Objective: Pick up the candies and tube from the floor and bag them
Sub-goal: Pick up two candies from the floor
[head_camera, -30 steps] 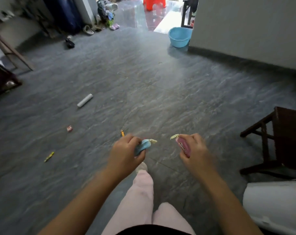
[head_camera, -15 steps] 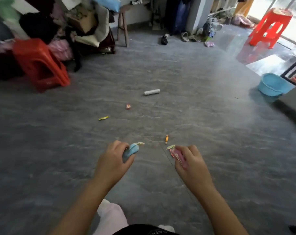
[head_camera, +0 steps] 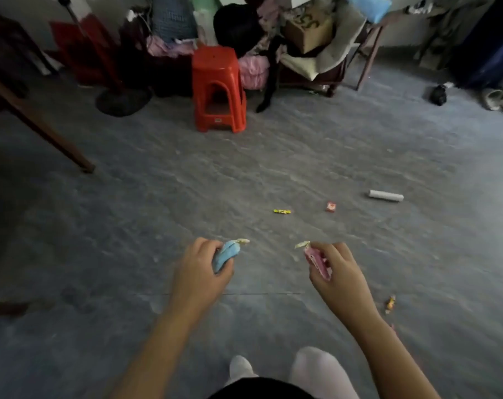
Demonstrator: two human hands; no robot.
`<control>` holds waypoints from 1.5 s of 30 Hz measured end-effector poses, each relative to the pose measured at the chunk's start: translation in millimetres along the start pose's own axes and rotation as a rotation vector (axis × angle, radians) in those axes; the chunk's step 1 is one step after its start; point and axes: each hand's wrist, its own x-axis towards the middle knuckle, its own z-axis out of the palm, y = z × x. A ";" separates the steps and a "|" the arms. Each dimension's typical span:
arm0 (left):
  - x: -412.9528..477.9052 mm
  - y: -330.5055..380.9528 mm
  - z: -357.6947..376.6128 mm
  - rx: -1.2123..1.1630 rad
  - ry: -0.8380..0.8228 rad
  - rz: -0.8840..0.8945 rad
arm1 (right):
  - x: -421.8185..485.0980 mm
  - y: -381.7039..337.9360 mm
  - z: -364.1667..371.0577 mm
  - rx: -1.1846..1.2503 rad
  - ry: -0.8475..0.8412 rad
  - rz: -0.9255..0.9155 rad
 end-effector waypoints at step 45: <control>667.3 -462.5 -254.9 -0.045 0.559 -0.576 | 781.8 -442.5 471.6 0.046 -0.503 -0.487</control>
